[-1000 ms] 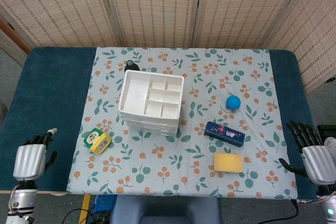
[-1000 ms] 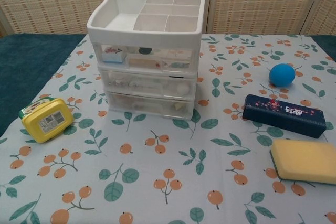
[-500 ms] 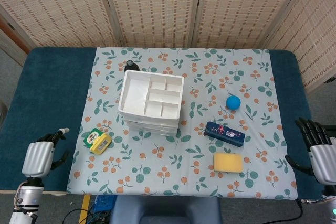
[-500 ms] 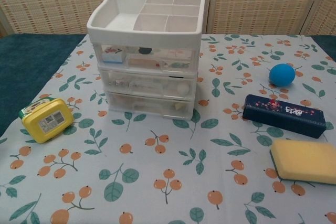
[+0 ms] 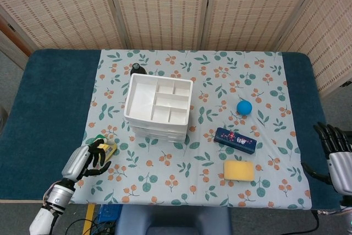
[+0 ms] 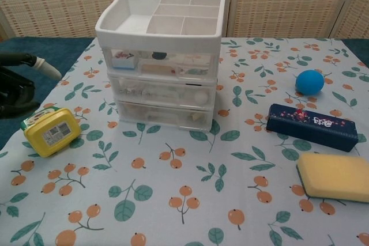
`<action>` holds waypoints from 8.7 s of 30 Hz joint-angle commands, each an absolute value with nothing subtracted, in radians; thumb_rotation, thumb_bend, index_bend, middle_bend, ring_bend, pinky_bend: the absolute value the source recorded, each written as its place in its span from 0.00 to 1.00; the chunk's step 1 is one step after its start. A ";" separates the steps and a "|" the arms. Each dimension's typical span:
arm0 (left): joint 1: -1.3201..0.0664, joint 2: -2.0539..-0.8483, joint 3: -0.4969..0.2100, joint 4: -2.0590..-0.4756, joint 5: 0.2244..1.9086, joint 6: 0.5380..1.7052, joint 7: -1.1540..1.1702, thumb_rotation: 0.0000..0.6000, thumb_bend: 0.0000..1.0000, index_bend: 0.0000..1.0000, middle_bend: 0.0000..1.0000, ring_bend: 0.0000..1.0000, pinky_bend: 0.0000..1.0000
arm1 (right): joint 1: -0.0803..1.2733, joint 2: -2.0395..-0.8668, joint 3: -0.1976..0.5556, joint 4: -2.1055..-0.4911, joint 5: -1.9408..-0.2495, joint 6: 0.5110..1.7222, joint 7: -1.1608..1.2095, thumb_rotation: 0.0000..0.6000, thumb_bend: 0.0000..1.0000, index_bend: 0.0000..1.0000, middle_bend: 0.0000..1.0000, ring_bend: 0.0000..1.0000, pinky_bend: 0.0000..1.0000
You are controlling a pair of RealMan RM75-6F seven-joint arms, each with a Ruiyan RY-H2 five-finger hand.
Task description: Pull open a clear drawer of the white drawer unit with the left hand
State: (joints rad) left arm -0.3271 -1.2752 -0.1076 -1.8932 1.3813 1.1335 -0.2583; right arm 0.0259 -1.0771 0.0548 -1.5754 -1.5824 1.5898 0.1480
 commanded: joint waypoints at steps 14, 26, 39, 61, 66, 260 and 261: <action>-0.469 -1.587 -0.182 -1.777 1.254 0.925 -0.705 1.00 0.33 0.14 0.93 1.00 1.00 | -0.018 -1.086 0.041 -1.589 -1.558 1.621 0.131 1.00 0.20 0.02 0.04 0.00 0.01; -0.460 -1.761 -0.237 -1.709 1.193 0.975 -0.786 1.00 0.34 0.14 0.94 1.00 1.00 | -0.031 -1.090 0.043 -1.588 -1.551 1.625 0.131 1.00 0.20 0.02 0.04 0.00 0.01; -0.465 -1.818 -0.288 -1.663 1.164 0.937 -0.887 1.00 0.34 0.14 0.94 1.00 1.00 | -0.039 -1.087 0.043 -1.591 -1.546 1.622 0.130 1.00 0.20 0.01 0.04 0.00 0.01; -0.470 -1.857 -0.362 -1.638 1.141 0.876 -1.031 1.00 0.34 0.18 0.95 1.00 1.00 | -0.042 -1.087 0.049 -1.587 -1.531 1.608 0.134 1.00 0.20 0.01 0.04 0.00 0.01; -0.475 -1.864 -0.373 -1.638 1.127 0.867 -1.032 1.00 0.34 0.22 0.95 1.00 1.00 | -0.043 -1.089 0.050 -1.583 -1.529 1.605 0.137 1.00 0.20 0.01 0.04 0.00 0.01; -0.526 -1.106 -0.067 -1.998 1.577 1.155 0.117 1.00 0.34 0.29 0.95 1.00 1.00 | -0.054 -1.037 0.069 -1.596 -1.578 1.661 0.166 1.00 0.21 0.00 0.04 0.00 0.01; -0.537 -1.100 -0.078 -1.984 1.589 1.154 0.121 1.00 0.34 0.29 0.95 1.00 1.00 | -0.053 -1.033 0.071 -1.601 -1.581 1.665 0.162 1.00 0.21 0.00 0.04 0.00 0.01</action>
State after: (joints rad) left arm -0.5214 -1.1155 -0.0581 -2.0011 1.5653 1.1436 0.1157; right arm -0.0535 -1.0352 0.0690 -1.5983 -1.5788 1.6622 0.1648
